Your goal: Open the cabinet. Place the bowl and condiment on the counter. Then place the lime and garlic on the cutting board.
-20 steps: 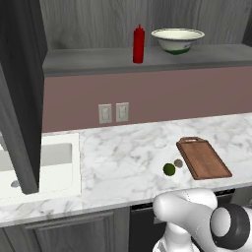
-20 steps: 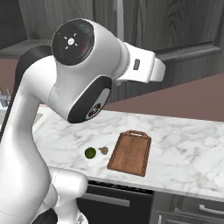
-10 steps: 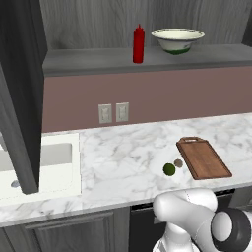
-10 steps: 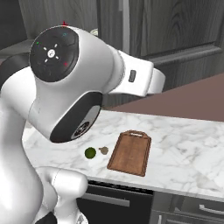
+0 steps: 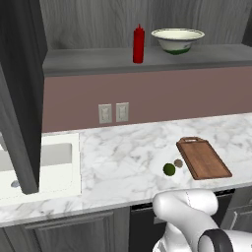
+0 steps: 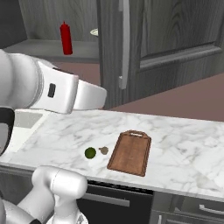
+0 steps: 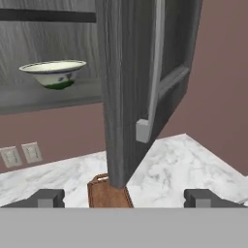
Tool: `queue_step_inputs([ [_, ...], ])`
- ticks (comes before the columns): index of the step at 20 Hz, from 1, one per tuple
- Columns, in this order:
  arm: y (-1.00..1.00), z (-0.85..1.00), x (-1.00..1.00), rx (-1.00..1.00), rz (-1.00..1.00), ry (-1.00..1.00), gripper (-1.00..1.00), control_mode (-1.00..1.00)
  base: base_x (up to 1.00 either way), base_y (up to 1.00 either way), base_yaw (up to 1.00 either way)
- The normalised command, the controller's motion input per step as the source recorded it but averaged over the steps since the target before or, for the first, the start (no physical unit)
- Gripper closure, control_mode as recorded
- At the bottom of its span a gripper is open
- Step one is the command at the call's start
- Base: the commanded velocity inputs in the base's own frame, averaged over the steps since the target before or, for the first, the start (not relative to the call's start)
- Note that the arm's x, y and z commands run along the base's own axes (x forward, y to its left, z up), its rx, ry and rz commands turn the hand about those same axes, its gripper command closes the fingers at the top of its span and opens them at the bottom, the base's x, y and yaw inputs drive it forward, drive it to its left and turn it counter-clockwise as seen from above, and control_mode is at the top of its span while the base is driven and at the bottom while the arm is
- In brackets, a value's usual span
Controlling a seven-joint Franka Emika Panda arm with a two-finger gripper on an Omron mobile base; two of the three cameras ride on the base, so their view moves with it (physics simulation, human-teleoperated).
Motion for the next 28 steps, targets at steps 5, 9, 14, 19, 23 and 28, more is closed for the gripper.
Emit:
queue_step_inputs([
  [5,0.52,0.0,-0.3,0.0,-0.13,0.01,-1.0,-1.0,0.0,0.0,0.0],
  [9,0.39,0.0,-0.08,0.0,-0.12,0.01,-1.0,-1.0,0.0,0.0,0.0],
  [14,0.23,0.02,0.09,0.0,-0.03,0.0,-1.0,-1.0,0.0,0.0,0.0],
  [19,0.24,0.05,0.3,0.0,-0.01,0.0,-1.0,-1.0,0.0,0.0,0.0],
  [23,0.11,0.0,0.26,0.0,-0.04,0.0,-1.0,-1.0,0.0,0.0,0.0],
  [28,0.2,0.05,0.02,-0.02,-0.16,0.05,-1.0,-1.0,0.0,0.0,0.0],
])
